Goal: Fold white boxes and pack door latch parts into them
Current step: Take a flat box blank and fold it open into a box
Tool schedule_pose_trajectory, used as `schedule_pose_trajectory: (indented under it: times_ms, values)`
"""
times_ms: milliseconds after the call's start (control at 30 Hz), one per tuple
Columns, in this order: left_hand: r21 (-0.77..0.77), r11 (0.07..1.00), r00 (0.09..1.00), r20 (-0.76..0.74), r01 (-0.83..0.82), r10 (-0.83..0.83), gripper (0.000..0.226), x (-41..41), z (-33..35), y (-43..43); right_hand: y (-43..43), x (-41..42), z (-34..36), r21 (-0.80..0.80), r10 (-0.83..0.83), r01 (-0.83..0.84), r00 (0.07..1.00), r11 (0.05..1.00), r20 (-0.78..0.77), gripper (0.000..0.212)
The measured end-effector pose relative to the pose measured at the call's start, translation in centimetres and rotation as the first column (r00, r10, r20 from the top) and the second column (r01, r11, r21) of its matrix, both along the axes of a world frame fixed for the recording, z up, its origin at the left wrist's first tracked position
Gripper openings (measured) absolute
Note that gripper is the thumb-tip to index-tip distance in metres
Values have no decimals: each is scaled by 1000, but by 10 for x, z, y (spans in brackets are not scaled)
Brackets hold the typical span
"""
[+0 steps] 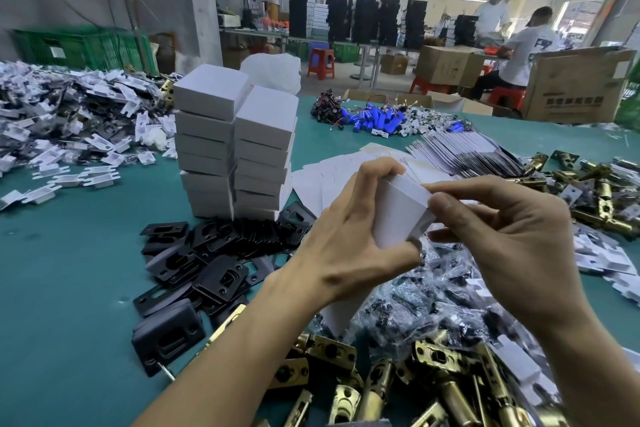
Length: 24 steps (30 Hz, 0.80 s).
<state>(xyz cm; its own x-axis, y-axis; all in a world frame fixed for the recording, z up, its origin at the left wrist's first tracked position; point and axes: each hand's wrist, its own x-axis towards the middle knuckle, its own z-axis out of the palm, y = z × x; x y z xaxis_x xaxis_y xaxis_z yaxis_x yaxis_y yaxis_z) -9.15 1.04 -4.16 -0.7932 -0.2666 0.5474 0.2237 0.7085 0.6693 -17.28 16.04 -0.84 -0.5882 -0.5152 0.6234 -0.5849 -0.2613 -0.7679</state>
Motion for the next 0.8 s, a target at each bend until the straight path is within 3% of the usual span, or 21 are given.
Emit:
schedule_pose_trajectory:
  times_ms: [400, 667, 800]
  values:
    - [-113, 989, 995, -18, -98, 97, 79, -1, -1, 0, -3, 5, -2, -6, -92, 92, 995, 996, 31, 8]
    - [30, 998, 998, -31, -53, 54, 67, -4, -1, -1, -3, 4, -1, 41, -86, 98, 967, 994, -240, 14]
    - [4, 997, 995, -61, -77, 78, 63, -1, 2, -3, -4, 2, -6, 67, -80, 96, 975, 993, -209, 14]
